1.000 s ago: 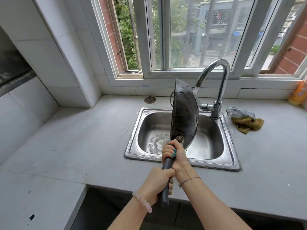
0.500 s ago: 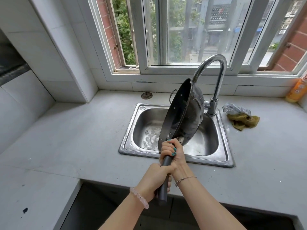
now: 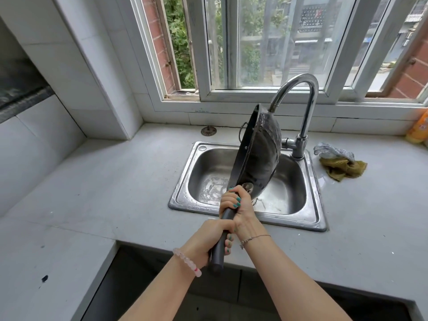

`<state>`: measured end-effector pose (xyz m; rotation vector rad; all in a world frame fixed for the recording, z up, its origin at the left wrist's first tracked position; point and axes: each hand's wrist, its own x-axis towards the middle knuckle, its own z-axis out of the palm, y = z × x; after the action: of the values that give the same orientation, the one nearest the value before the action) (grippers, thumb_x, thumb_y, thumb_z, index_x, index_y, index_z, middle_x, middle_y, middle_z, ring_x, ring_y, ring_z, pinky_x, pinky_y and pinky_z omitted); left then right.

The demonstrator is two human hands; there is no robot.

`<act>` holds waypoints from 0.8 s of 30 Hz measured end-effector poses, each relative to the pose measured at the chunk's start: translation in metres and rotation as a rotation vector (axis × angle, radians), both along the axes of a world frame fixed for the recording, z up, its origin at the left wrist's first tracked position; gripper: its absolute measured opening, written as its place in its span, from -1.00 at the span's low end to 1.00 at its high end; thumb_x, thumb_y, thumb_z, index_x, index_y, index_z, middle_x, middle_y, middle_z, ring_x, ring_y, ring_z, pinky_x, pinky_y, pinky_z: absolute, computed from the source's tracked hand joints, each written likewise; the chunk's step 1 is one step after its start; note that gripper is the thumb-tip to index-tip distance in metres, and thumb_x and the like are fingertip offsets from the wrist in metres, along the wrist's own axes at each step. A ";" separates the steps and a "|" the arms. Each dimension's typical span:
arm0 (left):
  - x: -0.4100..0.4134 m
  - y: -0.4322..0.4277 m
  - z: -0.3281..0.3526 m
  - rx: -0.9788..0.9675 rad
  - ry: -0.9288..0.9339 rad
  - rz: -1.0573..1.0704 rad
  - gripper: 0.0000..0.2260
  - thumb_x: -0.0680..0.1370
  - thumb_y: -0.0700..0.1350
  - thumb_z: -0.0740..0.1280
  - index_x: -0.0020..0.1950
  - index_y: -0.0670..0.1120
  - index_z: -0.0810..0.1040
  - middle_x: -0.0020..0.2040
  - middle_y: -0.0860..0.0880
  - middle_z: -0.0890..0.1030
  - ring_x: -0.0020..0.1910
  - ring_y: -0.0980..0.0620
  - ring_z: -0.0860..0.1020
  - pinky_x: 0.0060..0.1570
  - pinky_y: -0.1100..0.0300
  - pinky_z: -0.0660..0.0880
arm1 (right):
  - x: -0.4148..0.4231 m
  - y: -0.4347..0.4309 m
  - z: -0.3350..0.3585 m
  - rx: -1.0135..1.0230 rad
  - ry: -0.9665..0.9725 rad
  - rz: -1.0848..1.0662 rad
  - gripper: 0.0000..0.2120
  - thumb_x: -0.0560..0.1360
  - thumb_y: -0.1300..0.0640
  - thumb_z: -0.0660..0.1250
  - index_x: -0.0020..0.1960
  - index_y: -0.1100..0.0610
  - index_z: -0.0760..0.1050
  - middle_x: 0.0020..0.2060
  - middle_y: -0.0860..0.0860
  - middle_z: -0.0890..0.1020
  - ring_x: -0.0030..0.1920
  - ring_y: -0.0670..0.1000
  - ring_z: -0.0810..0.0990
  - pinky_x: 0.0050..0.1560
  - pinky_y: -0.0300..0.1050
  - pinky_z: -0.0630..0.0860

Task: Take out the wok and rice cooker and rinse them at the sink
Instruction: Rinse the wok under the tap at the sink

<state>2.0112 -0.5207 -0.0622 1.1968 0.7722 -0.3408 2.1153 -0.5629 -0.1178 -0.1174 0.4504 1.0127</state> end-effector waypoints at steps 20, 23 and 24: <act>-0.005 0.016 0.002 0.270 -0.053 -0.046 -0.92 0.44 -0.31 0.23 -0.25 -0.18 0.41 -0.47 -0.05 0.41 -0.63 0.13 0.37 -0.59 0.34 0.32 | 0.001 0.018 0.015 -0.345 -0.079 0.119 -0.66 0.27 0.29 0.11 -0.65 0.12 0.16 -0.73 -0.07 0.25 -0.74 -0.12 0.19 -0.71 -0.39 0.19; -0.010 0.018 -0.003 0.379 -0.061 -0.082 -0.97 0.44 -0.27 0.25 -0.20 -0.17 0.43 -0.43 -0.05 0.45 -0.58 0.12 0.42 -0.53 0.30 0.38 | -0.002 0.020 0.007 -0.274 -0.055 0.138 -0.67 0.27 0.28 0.10 -0.64 0.10 0.16 -0.73 -0.07 0.23 -0.73 -0.11 0.19 -0.70 -0.39 0.19; -0.012 0.020 -0.005 0.407 -0.065 -0.093 -0.98 0.43 -0.26 0.25 -0.19 -0.17 0.43 -0.43 -0.04 0.46 -0.57 0.12 0.43 -0.52 0.29 0.39 | -0.002 0.022 0.005 -0.250 -0.048 0.142 -0.67 0.28 0.27 0.10 -0.64 0.10 0.16 -0.73 -0.06 0.23 -0.73 -0.11 0.19 -0.70 -0.38 0.19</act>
<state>1.9994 -0.5011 -0.0670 1.6221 0.7509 -0.2245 2.1130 -0.5407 -0.1132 -0.4012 0.5293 1.0869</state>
